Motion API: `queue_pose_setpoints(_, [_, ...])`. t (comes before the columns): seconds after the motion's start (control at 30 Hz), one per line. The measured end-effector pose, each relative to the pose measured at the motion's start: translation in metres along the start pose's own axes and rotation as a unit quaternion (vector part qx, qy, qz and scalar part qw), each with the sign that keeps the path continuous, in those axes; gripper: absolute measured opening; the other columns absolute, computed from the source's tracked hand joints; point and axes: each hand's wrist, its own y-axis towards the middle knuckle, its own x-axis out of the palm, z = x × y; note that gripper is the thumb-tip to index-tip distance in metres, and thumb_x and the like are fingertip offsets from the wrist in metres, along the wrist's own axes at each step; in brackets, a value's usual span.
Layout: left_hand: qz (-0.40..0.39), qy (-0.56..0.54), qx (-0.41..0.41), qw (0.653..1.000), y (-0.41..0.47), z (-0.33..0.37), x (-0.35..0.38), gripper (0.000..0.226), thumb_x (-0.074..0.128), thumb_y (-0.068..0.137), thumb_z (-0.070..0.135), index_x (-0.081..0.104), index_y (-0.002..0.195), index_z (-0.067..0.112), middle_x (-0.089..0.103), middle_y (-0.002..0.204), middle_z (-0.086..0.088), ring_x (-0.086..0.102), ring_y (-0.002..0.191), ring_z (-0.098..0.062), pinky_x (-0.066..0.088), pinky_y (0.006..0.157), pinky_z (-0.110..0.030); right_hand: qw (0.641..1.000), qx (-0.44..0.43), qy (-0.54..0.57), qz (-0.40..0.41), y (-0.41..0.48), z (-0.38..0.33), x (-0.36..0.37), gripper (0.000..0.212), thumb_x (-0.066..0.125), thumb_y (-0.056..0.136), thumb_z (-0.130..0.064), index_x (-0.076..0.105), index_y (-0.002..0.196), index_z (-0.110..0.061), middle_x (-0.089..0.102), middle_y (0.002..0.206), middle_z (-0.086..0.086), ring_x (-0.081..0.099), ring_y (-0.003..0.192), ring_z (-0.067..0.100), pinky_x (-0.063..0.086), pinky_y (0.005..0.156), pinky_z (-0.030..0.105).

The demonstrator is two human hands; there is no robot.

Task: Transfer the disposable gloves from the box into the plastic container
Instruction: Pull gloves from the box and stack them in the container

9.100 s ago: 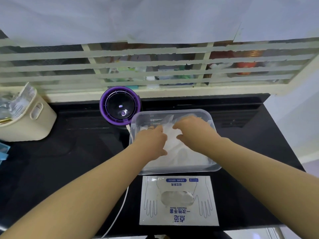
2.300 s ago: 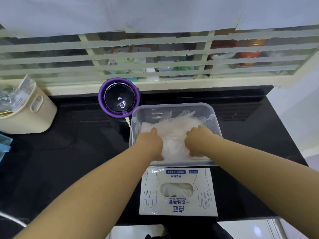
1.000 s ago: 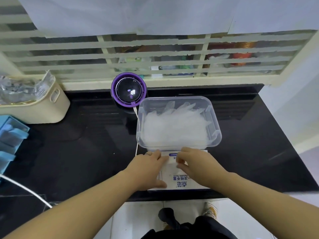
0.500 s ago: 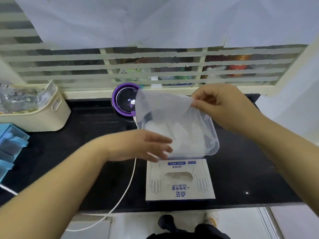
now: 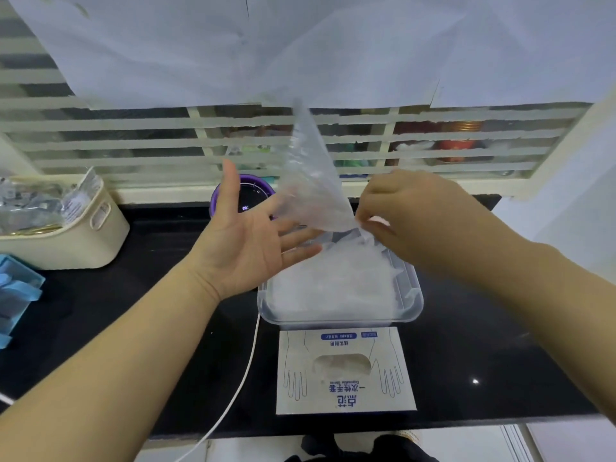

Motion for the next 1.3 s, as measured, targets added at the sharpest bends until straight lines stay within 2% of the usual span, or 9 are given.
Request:
queue_pose_setpoints(0.13, [0.006, 0.075, -0.014, 0.997, 0.007, -0.006, -0.001, 0.089, 0.08, 0.063, 0.058, 0.053, 0.136, 0.014, 0.054, 0.138, -0.015, 0.053, 0.125, -0.03, 0.042, 0.105, -0.043, 0.997, -0.015, -0.01, -0.079, -0.003, -0.005, 0.017, 0.025, 0.049, 0.097, -0.029, 0.06, 0.119, -0.026, 0.057, 0.115, -0.006, 0.052, 0.098, 0.013, 0.046, 0.092, 0.029])
queue_pose_setpoints(0.23, [0.061, 0.176, -0.012, 0.982, 0.017, -0.008, 0.004, 0.046, 0.07, 0.082, 0.037, 0.062, 0.122, 0.016, 0.062, 0.128, -0.012, 0.057, 0.122, -0.028, 0.046, 0.103, -0.04, 0.993, -0.025, -0.019, -0.11, -0.004, -0.004, 0.031, 0.026, 0.048, 0.097, -0.026, 0.059, 0.121, -0.026, 0.054, 0.12, -0.007, 0.05, 0.1, 0.014, 0.045, 0.091, 0.03])
queue_pose_setpoints(0.43, [0.096, 0.409, 0.065, 0.905, 0.033, 0.001, 0.02, 0.035, 0.07, 0.081, 0.039, 0.071, 0.099, 0.009, 0.07, 0.102, -0.016, 0.063, 0.103, -0.037, 0.046, 0.099, -0.055, 0.993, 0.012, 0.006, -0.117, 0.002, 0.007, 0.025, 0.025, 0.047, 0.098, -0.031, 0.058, 0.12, -0.026, 0.053, 0.121, -0.007, 0.051, 0.105, 0.013, 0.043, 0.095, 0.027])
queue_pose_setpoints(0.63, [0.047, 0.288, 0.138, 0.947, 0.043, 0.021, 0.037, 0.028, 0.047, 0.082, 0.009, 0.067, 0.102, 0.005, 0.071, 0.083, -0.006, 0.066, 0.075, -0.019, 0.055, 0.072, -0.028, 0.981, 0.084, 0.155, -0.079, 0.007, 0.03, -0.006, 0.036, 0.058, 0.077, -0.054, 0.051, 0.109, -0.04, 0.048, 0.107, -0.023, 0.049, 0.098, 0.001, 0.042, 0.086, 0.02])
queue_pose_setpoints(0.77, [0.115, 0.283, 0.094, 0.947, 0.044, 0.009, 0.023, 0.029, 0.046, 0.083, 0.003, 0.07, 0.072, 0.014, 0.057, 0.051, 0.0, 0.049, 0.054, -0.018, 0.043, 0.072, -0.035, 0.959, 0.094, 0.263, -0.042, 0.01, 0.027, -0.007, 0.056, 0.058, 0.069, -0.059, 0.049, 0.121, -0.04, 0.045, 0.119, -0.027, 0.042, 0.109, -0.008, 0.033, 0.093, 0.013])
queue_pose_setpoints(0.9, [0.219, 0.274, -0.015, 0.936, 0.045, -0.021, 0.0, 0.021, 0.04, 0.092, 0.004, 0.052, 0.107, -0.004, 0.057, 0.079, -0.021, 0.056, 0.058, -0.028, 0.049, 0.07, -0.038, 0.968, 0.082, 0.224, -0.078, 0.012, 0.018, 0.037, 0.051, 0.057, 0.084, -0.051, 0.047, 0.131, -0.034, 0.042, 0.136, -0.015, 0.034, 0.126, 0.003, 0.023, 0.105, 0.02])
queue_pose_setpoints(1.0, [0.274, 0.255, -0.067, 0.925, 0.044, -0.04, -0.01, 0.016, 0.037, 0.097, 0.004, 0.053, 0.097, 0.003, 0.058, 0.075, -0.012, 0.062, 0.047, -0.014, 0.055, 0.061, -0.033, 0.976, 0.086, 0.156, -0.125, 0.012, 0.009, 0.073, 0.052, 0.05, 0.091, -0.049, 0.038, 0.14, -0.035, 0.028, 0.151, -0.009, 0.02, 0.139, 0.011, 0.012, 0.114, 0.029])
queue_pose_setpoints(1.13, [0.303, 0.286, -0.109, 0.902, 0.043, -0.05, -0.014, 0.029, 0.043, 0.101, 0.013, 0.045, 0.128, 0.003, 0.061, 0.103, -0.017, 0.066, 0.075, -0.025, 0.059, 0.065, -0.036, 0.972, 0.07, 0.102, -0.199, 0.013, 0.003, 0.113, 0.052, 0.042, 0.096, -0.049, 0.029, 0.145, -0.036, 0.016, 0.157, -0.005, 0.011, 0.144, 0.016, 0.003, 0.117, 0.037])
queue_pose_setpoints(1.3, [0.263, 0.418, -0.184, 0.85, 0.02, -0.03, -0.01, 0.052, 0.047, 0.1, 0.025, 0.019, 0.144, 0.022, 0.059, 0.097, 0.0, 0.072, 0.078, -0.02, 0.058, 0.073, -0.032, 0.958, 0.039, 0.124, -0.256, 0.011, 0.007, 0.145, 0.052, 0.046, 0.096, -0.045, 0.03, 0.144, -0.037, 0.015, 0.158, -0.004, 0.012, 0.144, 0.018, 0.01, 0.117, 0.038])
